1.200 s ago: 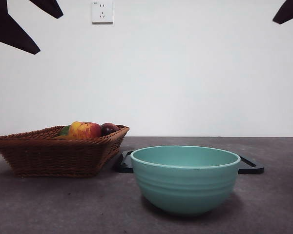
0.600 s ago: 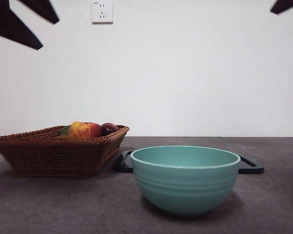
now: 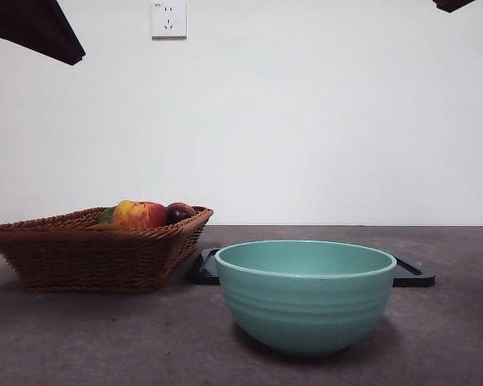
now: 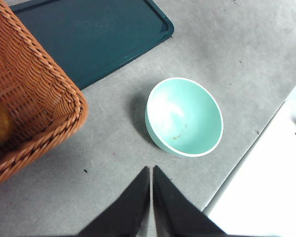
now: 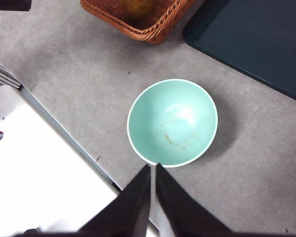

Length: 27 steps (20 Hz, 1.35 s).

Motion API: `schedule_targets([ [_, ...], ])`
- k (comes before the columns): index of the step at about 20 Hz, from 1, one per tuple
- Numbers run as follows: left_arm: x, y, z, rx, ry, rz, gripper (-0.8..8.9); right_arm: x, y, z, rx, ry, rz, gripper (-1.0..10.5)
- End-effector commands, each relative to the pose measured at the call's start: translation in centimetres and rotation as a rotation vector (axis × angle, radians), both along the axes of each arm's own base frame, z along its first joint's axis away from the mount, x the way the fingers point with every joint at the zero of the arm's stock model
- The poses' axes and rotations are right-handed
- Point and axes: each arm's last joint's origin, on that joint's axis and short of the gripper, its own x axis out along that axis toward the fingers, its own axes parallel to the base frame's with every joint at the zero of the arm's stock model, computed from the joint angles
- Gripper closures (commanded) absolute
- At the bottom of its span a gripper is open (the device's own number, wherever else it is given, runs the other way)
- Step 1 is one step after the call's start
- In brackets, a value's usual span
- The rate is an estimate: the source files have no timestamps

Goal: Pick up the wifruite, put it on the bowl, pick up the plate, put it on desk

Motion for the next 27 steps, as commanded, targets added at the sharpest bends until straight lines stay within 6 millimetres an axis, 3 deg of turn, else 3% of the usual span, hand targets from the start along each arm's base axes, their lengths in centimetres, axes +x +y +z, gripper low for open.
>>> schedule_targets([
  [1, 0.1, -0.2, 0.2, -0.002, -0.013, -0.012, 8.06, 0.1, 0.2, 0.5, 0.007, -0.022, 0.013, 9.4],
  [8, -0.2, 0.2, 0.6, 0.019, -0.08, -0.002, 8.06, 0.1, 0.2, 0.5, 0.007, -0.023, 0.013, 9.4],
  [13, -1.2, 3.7, 4.6, -0.026, -0.556, 0.223, 8.06, 0.1, 0.2, 0.5, 0.007, -0.022, 0.013, 9.4],
  [16, -3.2, 6.3, 5.4, -0.028, -0.78, 0.436, 8.06, 0.1, 0.2, 0.5, 0.007, -0.022, 0.013, 9.4],
  [18, -4.6, 7.7, 4.6, 0.001, -0.88, 0.586, 8.06, 0.1, 0.2, 0.5, 0.007, -0.022, 0.013, 9.4],
  [21, -6.2, 8.9, 1.9, 0.057, -0.933, 0.747, 8.06, 0.1, 0.2, 0.5, 0.007, -0.022, 0.013, 9.4],
  [27, -7.2, 9.6, -4.8, 0.103, -0.887, 0.832, 8.06, 0.1, 0.2, 0.5, 0.007, -0.022, 0.013, 9.4],
])
